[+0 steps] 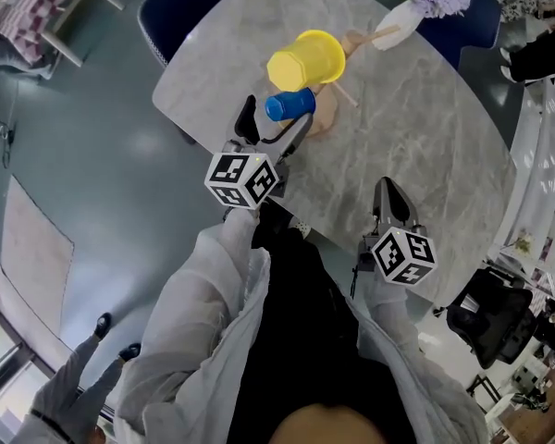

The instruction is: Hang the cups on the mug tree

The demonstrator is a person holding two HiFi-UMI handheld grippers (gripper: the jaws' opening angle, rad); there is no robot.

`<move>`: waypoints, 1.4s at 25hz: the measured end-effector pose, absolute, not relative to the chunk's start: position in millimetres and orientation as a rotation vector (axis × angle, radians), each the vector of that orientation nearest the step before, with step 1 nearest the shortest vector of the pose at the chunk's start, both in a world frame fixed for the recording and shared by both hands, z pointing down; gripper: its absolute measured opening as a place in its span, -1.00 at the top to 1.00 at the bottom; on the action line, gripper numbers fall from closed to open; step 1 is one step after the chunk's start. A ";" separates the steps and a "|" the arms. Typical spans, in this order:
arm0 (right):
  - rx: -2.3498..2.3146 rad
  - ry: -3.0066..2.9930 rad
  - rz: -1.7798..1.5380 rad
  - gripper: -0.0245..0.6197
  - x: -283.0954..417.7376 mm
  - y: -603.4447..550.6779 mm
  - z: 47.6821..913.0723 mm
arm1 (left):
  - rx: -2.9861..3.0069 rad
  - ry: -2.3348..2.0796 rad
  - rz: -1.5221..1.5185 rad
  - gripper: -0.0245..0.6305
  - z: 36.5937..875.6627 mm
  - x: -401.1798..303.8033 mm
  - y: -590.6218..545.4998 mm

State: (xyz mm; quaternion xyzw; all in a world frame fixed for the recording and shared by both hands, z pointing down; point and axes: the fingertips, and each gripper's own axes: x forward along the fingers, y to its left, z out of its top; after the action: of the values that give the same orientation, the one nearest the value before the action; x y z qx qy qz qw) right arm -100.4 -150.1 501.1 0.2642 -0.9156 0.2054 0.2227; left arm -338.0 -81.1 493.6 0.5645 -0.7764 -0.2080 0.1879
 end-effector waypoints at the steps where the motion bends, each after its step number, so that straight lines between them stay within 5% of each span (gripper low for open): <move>1: 0.726 -2.532 0.568 0.90 -101.3 -149.0 500.6 | 1.602 -2.185 -0.562 -0.68 492.2 -336.7 -79.3; 13: 0.644 -2.662 0.602 0.90 -119.6 -147.7 466.1 | 1.724 -2.066 -0.372 -0.66 433.4 -310.6 -44.3; 21: 0.621 -2.798 0.639 0.90 -129.2 -149.5 422.8 | 1.889 -1.924 -0.323 -0.40 384.5 -265.3 -43.4; 27: 0.599 -2.912 0.553 0.90 -118.7 -144.2 382.5 | 2.020 -1.891 -0.207 0.12 368.5 -228.3 -43.0; 32: 0.604 -2.948 0.512 0.90 -105.8 -140.5 370.1 | 1.968 -1.962 -0.159 0.85 377.8 -225.5 -35.9; 35: 0.613 -2.939 0.496 0.90 -99.8 -138.7 369.8 | 1.923 -1.982 -0.032 0.92 396.3 -227.6 -31.2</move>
State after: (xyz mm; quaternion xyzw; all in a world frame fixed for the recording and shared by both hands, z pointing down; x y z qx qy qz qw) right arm -99.8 -138.7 369.8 0.2013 -0.9647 0.1627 0.0495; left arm -227.6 -31.2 396.3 0.6837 -0.7049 -0.0114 0.1888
